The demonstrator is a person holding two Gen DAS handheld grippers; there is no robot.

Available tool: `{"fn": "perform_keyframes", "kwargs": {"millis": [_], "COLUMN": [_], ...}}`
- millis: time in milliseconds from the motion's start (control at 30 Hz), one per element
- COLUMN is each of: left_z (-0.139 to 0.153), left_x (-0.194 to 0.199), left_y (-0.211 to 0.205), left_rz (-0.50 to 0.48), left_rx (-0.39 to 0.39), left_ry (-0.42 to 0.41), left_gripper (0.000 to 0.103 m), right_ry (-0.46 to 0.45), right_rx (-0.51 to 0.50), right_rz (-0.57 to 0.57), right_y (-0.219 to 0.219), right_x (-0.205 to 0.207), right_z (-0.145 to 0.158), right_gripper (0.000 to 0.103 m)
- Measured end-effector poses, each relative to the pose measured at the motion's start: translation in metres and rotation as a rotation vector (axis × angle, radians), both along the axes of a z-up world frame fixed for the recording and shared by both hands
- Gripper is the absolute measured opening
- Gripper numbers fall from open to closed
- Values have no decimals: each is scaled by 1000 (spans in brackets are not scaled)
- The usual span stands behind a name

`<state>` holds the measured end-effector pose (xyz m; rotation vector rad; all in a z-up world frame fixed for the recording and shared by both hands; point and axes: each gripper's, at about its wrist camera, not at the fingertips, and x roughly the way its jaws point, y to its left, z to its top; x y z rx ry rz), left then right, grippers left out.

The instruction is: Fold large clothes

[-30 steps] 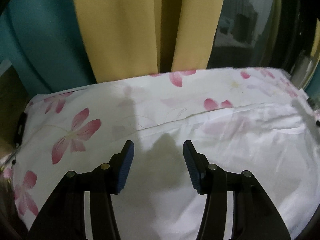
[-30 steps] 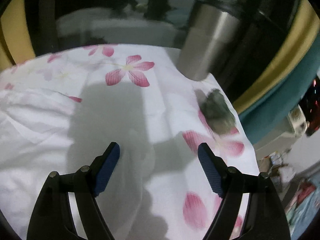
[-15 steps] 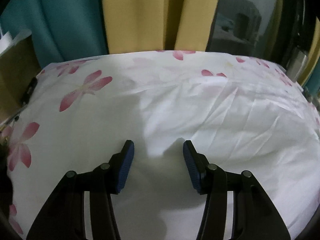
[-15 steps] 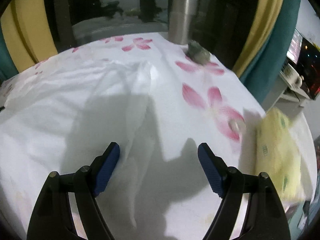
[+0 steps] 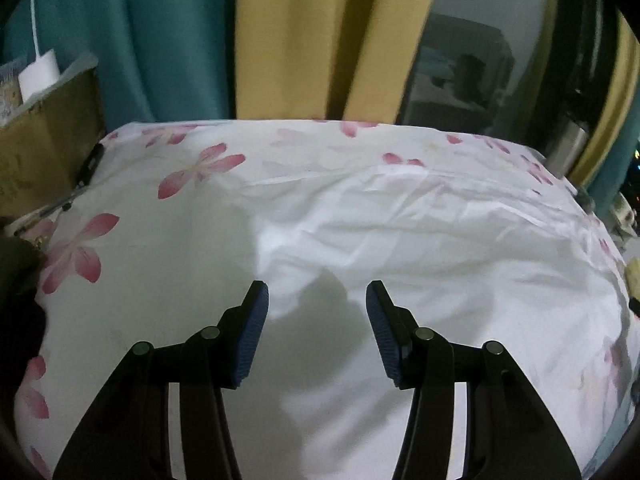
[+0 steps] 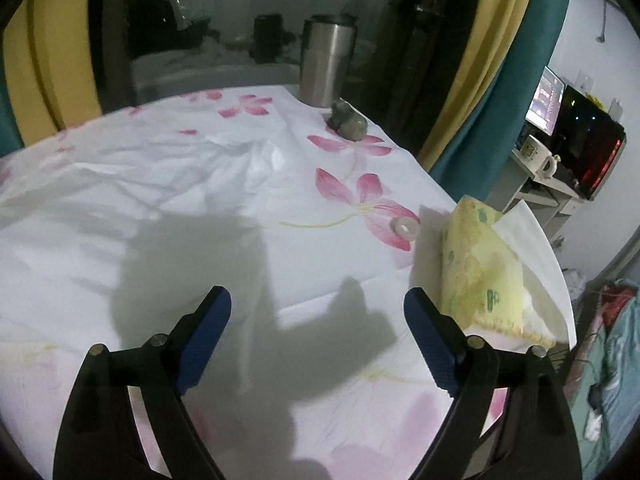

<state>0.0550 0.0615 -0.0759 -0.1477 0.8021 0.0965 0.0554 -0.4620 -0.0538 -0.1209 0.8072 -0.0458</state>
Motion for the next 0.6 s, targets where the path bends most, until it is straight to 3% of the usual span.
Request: {"fn": "perform_keyframes", "kwargs": {"millis": [133,267,467,600], "left_z": [-6,-9,4,23], "left_x": [-13,-21,-11,-3], "left_y": [-15,-39,-85,-127], "left_rz": [-31,-98,-193,-296], "left_rx": [-39,-39,-46,-53], "left_ry": [15,14,-14,-74], "left_gripper": [54,54,54,54], "right_ry": [7,52,78,64], "right_rx": [143,222,229,220], "right_rz": [44,91,118,116], "right_y": [12,29,45,46], "right_x": [-16,-33,-37,-33], "right_z": [-7,-23,-36,-32], "right_gripper": [88,88,88,88]}}
